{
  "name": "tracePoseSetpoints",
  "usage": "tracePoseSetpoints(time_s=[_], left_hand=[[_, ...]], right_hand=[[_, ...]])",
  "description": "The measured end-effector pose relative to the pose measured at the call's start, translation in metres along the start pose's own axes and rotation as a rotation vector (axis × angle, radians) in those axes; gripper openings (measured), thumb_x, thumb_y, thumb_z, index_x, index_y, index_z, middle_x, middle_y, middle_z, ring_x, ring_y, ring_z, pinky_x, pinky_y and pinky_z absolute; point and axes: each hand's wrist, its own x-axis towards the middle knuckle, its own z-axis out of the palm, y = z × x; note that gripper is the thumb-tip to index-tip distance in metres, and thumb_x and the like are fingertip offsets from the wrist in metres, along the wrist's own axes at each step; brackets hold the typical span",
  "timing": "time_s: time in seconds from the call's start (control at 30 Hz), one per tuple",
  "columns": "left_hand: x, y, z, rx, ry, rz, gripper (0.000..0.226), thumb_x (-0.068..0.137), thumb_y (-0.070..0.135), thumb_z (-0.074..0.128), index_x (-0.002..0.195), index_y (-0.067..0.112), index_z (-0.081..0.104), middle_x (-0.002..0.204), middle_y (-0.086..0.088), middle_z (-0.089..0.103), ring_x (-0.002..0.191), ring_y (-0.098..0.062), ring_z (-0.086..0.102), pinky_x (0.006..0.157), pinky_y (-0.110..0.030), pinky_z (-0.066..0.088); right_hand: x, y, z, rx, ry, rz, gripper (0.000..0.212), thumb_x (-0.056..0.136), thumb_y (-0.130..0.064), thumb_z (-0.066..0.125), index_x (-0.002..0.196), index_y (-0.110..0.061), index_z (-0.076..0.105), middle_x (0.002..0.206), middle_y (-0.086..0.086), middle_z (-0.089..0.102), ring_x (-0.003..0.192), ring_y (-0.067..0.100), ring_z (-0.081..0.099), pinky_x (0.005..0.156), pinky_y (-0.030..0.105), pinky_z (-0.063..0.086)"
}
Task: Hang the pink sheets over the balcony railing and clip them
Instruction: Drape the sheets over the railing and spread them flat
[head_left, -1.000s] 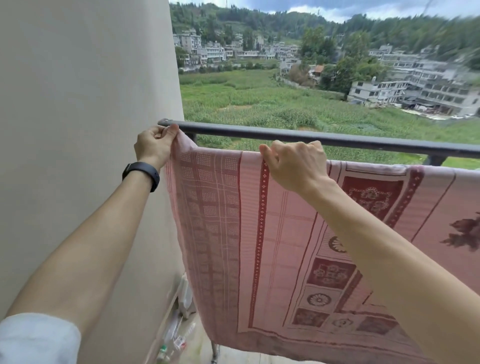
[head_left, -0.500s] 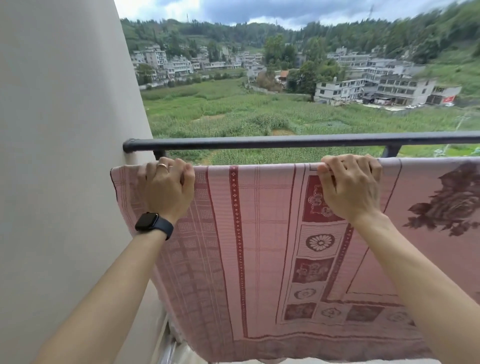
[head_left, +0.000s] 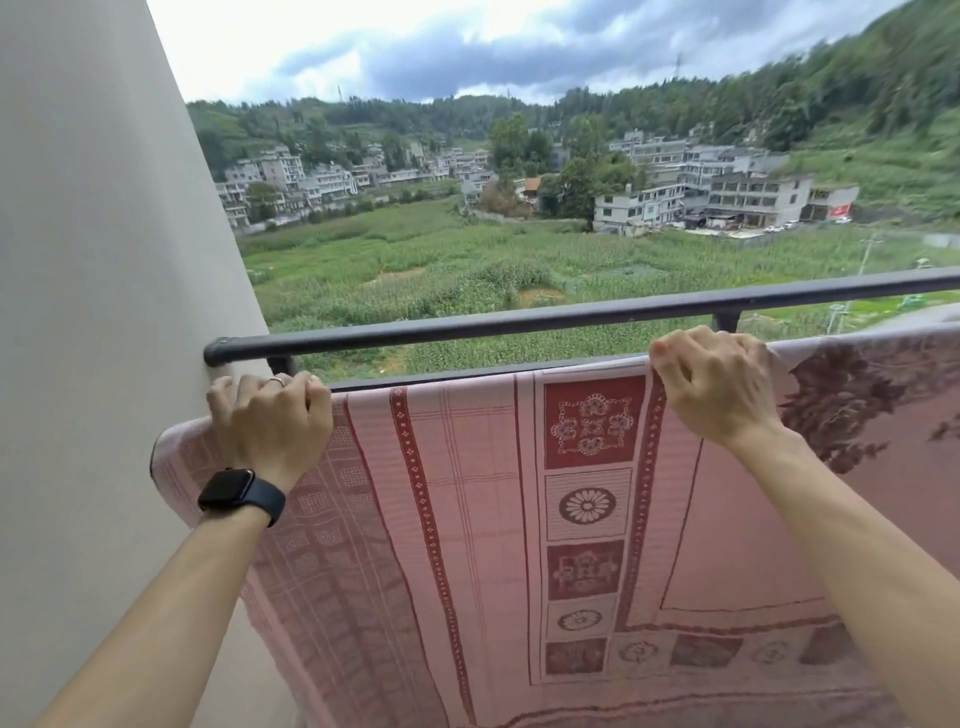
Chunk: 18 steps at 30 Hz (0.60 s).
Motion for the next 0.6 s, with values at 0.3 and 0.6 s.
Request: tracePoseSetpoints(time_s=[0.3,0.6], left_hand=[[-0.032,0.197,0.002,-0.167,-0.027,0.277,0.041,0.098,0.043,0.034,0.099,0.018,0.066,0.09,-0.005,0.07,0.083,-0.026,0.06,0.086,-0.041,0.038],[-0.043,0.224,0.007,-0.069,-0.019,-0.033,0.043,0.093,0.034,0.023,0.106,0.008,0.055,0.104,-0.019,0.057,0.103,-0.034,0.049,0.107,-0.054,0.026]], right_hand=[[-0.005,0.132,-0.027,-0.086,-0.007,0.085,0.053,0.101,-0.05,0.016,0.103,-0.021,0.06,0.111,0.01,0.064,0.111,0.029,0.051,0.11,0.049,0.022],[-0.008,0.291,-0.055,-0.072,0.03,0.144,0.038,0.101,-0.047,0.026,0.123,-0.032,0.052,0.132,0.001,0.048,0.133,0.024,0.036,0.111,0.065,0.013]])
